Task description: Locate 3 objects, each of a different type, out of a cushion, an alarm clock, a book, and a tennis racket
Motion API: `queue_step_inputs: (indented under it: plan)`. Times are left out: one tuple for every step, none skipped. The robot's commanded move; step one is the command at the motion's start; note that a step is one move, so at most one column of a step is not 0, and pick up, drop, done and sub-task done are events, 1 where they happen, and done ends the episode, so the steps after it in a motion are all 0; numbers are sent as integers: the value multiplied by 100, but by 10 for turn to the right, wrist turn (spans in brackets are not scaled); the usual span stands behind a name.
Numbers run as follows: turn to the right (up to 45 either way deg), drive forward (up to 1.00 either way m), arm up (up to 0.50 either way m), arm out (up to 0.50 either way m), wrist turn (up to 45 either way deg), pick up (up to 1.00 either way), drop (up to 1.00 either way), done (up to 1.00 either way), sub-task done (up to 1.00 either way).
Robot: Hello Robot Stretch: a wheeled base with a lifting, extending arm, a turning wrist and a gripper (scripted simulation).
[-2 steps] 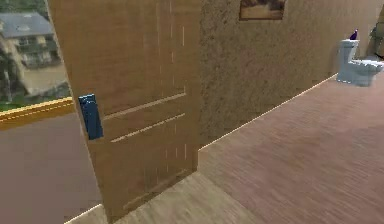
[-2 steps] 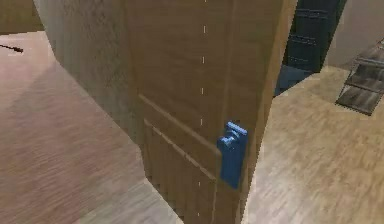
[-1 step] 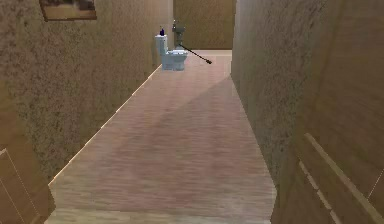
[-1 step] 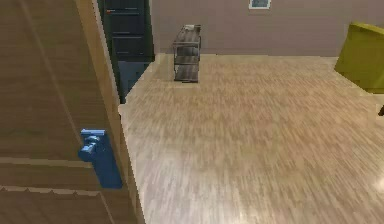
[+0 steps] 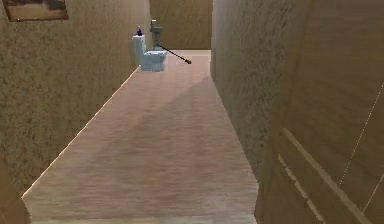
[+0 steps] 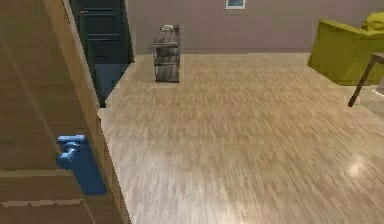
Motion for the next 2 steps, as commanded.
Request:
queue_step_inputs:
  plan:
    - [0,100,0,0,0,0,0,0,0]
    - [0,100,0,0,0,0,0,0,0]
